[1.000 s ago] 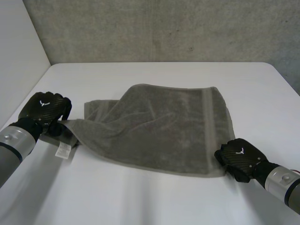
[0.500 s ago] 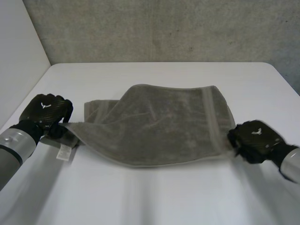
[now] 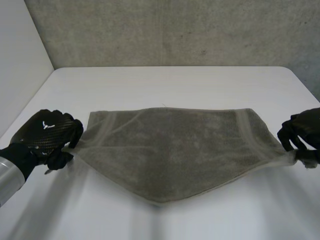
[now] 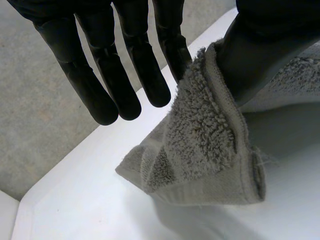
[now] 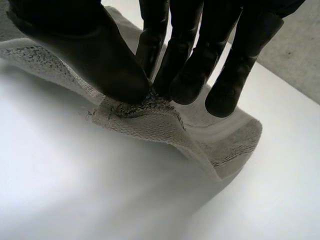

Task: Fold the towel.

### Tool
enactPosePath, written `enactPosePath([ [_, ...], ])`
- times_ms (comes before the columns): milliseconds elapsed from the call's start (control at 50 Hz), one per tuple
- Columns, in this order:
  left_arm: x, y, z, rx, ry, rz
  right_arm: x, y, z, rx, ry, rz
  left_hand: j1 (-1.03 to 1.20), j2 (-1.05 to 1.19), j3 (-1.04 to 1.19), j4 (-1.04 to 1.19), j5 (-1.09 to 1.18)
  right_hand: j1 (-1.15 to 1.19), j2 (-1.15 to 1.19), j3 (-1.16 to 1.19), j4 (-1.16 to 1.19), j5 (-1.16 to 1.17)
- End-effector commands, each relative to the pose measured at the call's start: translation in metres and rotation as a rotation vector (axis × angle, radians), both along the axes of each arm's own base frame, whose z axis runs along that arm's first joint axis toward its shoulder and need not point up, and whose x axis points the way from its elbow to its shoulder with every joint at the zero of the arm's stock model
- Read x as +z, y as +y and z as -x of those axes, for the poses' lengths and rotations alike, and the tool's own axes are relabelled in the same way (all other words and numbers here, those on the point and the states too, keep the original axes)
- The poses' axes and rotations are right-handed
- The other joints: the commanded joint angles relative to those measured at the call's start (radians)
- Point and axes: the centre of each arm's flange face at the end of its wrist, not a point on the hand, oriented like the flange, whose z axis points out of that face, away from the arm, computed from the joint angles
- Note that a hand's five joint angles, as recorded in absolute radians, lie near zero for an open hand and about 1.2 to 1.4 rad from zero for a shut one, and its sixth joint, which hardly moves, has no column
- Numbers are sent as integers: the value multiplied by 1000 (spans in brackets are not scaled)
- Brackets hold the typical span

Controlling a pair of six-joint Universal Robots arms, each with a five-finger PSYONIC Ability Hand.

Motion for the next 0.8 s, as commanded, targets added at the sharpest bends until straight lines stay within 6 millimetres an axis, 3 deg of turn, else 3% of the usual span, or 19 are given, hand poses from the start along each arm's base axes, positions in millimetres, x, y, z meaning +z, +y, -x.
enactPosePath([
  [20, -2, -12, -1, -7, -38, 32, -2, -11, 4, 1, -5, 29, 47, 38, 18, 38, 30, 91, 92, 61, 61, 65],
  [140, -19, -49, 2, -14, -47, 40, -20, -43, -5, 30, -26, 11, 47, 38, 18, 38, 30, 91, 92, 61, 61, 65],
  [200, -31, -89, 6, -22, -69, 73, -28, -62, -14, 15, -6, 15, 47, 38, 18, 38, 30, 91, 92, 61, 61, 65],
  [220, -31, -89, 6, -22, -69, 73, -28, -62, -14, 15, -6, 15, 47, 38, 18, 38, 30, 91, 92, 61, 61, 65],
  [240, -31, -89, 6, -22, -69, 73, -34, -75, -18, -2, 23, 33, 47, 38, 18, 38, 30, 91, 92, 61, 61, 65],
  [260, -38, -104, 10, -34, -78, 75, -39, -90, -25, -11, 51, 59, 47, 38, 18, 38, 30, 91, 92, 61, 61, 65],
  [280, -40, -121, 16, -42, -82, 84, -39, -91, -25, -11, 51, 59, 47, 38, 18, 38, 30, 91, 92, 61, 61, 65],
  [320, -44, -134, 22, -47, -84, 89, -47, -111, -37, -15, 67, 90, 47, 38, 18, 38, 30, 91, 92, 61, 61, 65],
  [340, -44, -134, 22, -47, -85, 90, -47, -111, -37, -15, 67, 90, 47, 38, 18, 38, 30, 91, 92, 61, 61, 65],
  [360, -46, -147, 30, -51, -87, 107, -47, -111, -37, -15, 67, 90, 47, 38, 18, 38, 30, 91, 92, 61, 61, 65],
  [380, -50, -163, 41, -59, -84, 125, -52, -123, -45, -16, 51, 111, 47, 38, 18, 38, 30, 91, 92, 61, 61, 65],
  [400, -50, -164, 41, -59, -84, 125, -52, -124, -45, -16, 51, 111, 47, 38, 18, 38, 30, 91, 92, 61, 61, 65],
  [420, -54, -178, 47, -60, -85, 144, -56, -140, -53, -26, 20, 143, 47, 38, 18, 38, 30, 91, 92, 61, 61, 65],
  [440, -55, -178, 47, -60, -85, 144, -60, -152, -61, -38, -14, 169, 47, 38, 18, 38, 30, 91, 92, 61, 61, 65],
  [460, -60, -193, 53, -60, -85, 164, -60, -152, -61, -38, -14, 169, 47, 38, 18, 38, 30, 91, 92, 61, 61, 65],
  [480, -60, -193, 53, -60, -85, 165, -64, -162, -67, -55, -33, 189, 47, 38, 18, 38, 30, 91, 92, 61, 61, 65],
  [520, -72, -216, 59, -46, -89, 187, -67, -172, -71, -75, -46, 215, 47, 38, 18, 38, 30, 91, 92, 61, 61, 65],
  [660, -98, -249, 77, -61, -85, 237, -96, -203, -91, -113, -46, 307, 47, 38, 18, 38, 30, 91, 92, 61, 61, 65],
  [800, -114, -261, 81, -62, -84, 250, -118, -220, -97, -144, -29, 349, 47, 38, 18, 38, 30, 91, 92, 61, 61, 65],
])
